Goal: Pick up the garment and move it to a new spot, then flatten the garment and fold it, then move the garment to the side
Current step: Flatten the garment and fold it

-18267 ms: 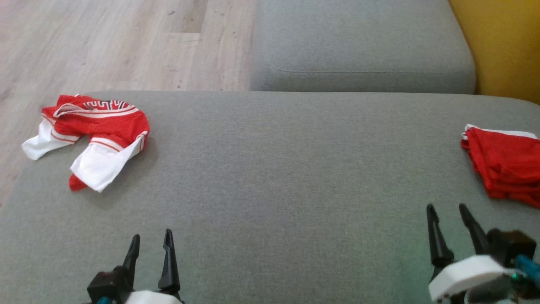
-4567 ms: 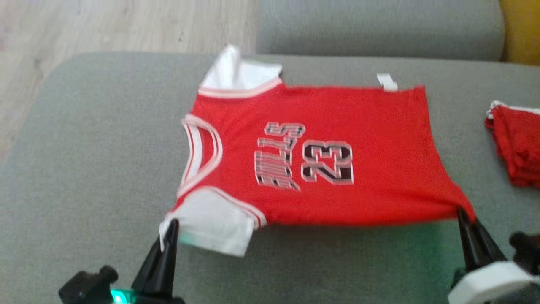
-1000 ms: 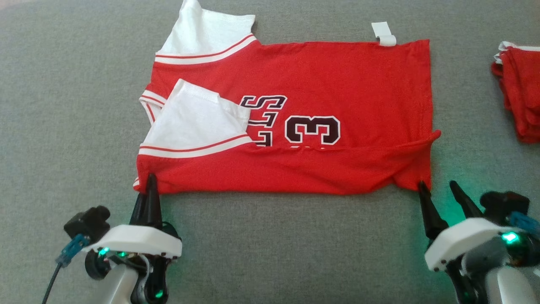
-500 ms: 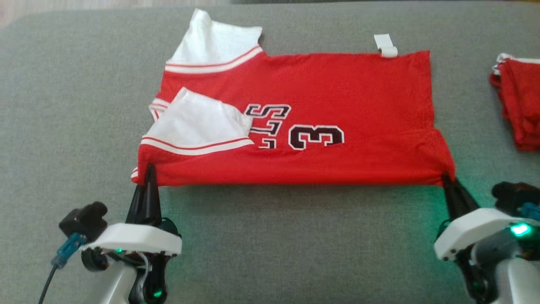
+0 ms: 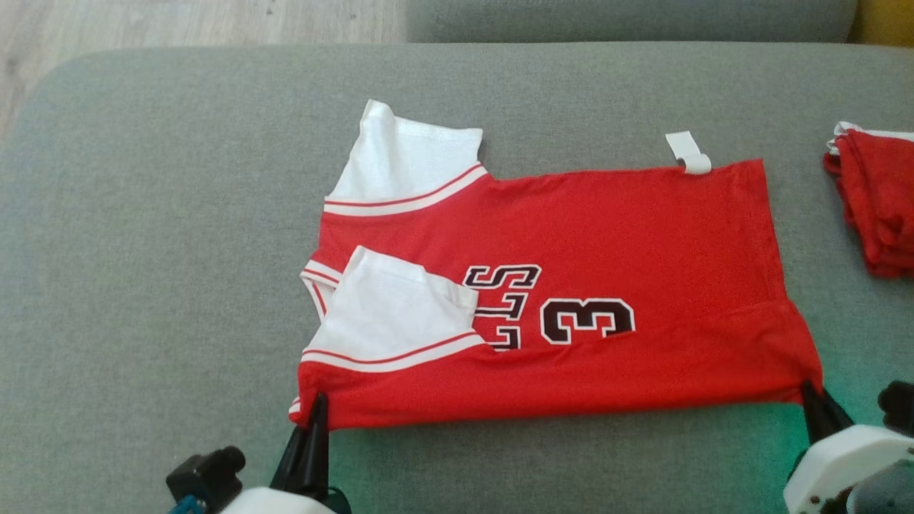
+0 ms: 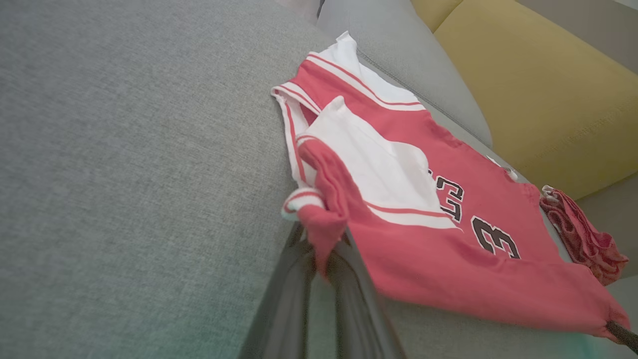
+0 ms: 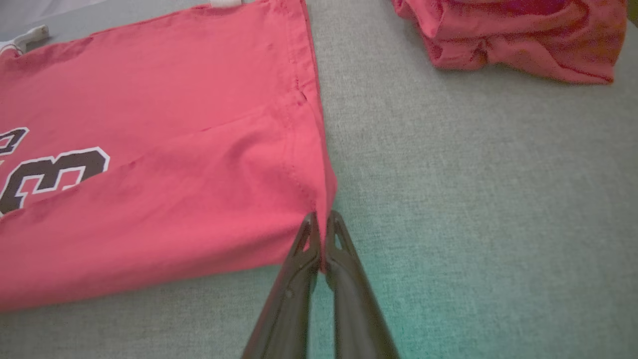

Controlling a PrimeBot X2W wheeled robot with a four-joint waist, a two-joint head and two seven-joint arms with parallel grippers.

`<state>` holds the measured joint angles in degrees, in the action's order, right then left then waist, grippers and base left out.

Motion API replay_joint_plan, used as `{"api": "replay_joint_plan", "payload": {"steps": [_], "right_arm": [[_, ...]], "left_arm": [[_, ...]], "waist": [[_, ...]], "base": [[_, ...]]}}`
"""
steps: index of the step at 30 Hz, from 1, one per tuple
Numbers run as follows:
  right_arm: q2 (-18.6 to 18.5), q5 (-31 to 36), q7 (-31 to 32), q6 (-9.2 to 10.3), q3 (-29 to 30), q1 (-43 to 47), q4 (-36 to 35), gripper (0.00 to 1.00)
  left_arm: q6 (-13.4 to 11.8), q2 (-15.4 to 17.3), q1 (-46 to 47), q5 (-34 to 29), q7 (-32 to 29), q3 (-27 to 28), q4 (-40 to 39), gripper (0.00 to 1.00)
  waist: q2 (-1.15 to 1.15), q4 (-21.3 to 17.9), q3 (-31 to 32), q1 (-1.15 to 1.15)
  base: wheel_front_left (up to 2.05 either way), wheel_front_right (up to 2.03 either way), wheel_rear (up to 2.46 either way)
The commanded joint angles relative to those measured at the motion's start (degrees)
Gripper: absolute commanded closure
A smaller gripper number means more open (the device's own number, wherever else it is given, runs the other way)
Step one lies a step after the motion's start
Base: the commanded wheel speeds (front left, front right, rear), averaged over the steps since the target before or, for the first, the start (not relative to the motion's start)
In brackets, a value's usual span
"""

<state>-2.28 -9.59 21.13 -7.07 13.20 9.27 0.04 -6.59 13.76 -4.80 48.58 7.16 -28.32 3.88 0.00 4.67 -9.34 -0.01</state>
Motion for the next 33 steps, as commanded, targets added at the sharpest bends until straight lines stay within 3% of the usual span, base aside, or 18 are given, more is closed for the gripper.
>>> {"api": "replay_joint_plan", "payload": {"steps": [1,4,6,7,10,16,23,28,33], "right_arm": [[-0.60,-0.22,-0.30,-0.42,-0.81,-0.16,-1.47,0.96],[-0.60,-0.92,-0.59,-0.42,-0.81,1.00,-0.61,0.79],[-0.60,-0.96,-1.05,-0.42,-0.96,1.72,-0.18,0.53],[-0.60,-0.92,-1.27,-0.42,-1.07,2.02,-0.05,0.01],[-0.60,-1.03,-1.74,-0.42,-1.09,2.67,0.03,0.00],[-0.60,-0.43,-2.42,-0.42,-1.04,1.98,-2.13,0.00],[-0.60,1.47,-3.31,-0.42,-3.45,-4.66,-6.65,0.00],[-0.60,3.78,-2.52,-0.42,-7.03,-11.15,-7.08,0.00],[-0.78,4.51,-1.35,-0.42,-10.44,-18.08,-6.17,0.00]], "left_arm": [[-0.53,0.39,0.97,-0.61,0.33,1.49,-1.24,1.00],[-0.83,0.58,0.03,-0.66,0.30,1.26,-0.82,1.00],[-0.93,0.90,-0.63,-0.46,0.02,1.20,-0.71,1.00],[-1.01,1.19,-0.86,-0.66,0.17,1.23,-0.74,1.00],[-1.33,1.98,-1.20,-1.22,0.91,1.69,-1.02,0.00],[-2.25,4.78,1.29,-3.67,0.51,2.41,-3.90,0.00],[-1.38,12.09,14.66,-7.40,-5.47,5.00,-8.07,0.00],[1.58,17.53,29.92,-8.86,-13.93,6.13,-7.20,0.00],[5.15,20.66,43.49,-8.95,-23.86,4.95,-0.86,0.00]], "waist": [[0.00,0.11,0.44,0.01],[0.00,0.10,1.21,0.01],[0.00,-0.11,1.69,0.01],[0.00,-0.22,1.89,0.01],[0.00,-0.62,2.33,0.01],[0.00,-1.70,2.24,0.01],[0.00,-2.91,-0.96,0.01],[0.00,-4.22,-5.32,0.01],[0.00,-6.64,-10.16,0.01]], "base": [[0.00,0.00,0.00],[0.00,0.00,0.00],[0.00,0.00,0.00],[0.00,0.00,0.00],[0.00,0.00,0.00],[0.00,0.00,0.00],[0.00,0.00,0.00],[0.00,0.00,0.00],[0.00,0.00,0.00]]}}
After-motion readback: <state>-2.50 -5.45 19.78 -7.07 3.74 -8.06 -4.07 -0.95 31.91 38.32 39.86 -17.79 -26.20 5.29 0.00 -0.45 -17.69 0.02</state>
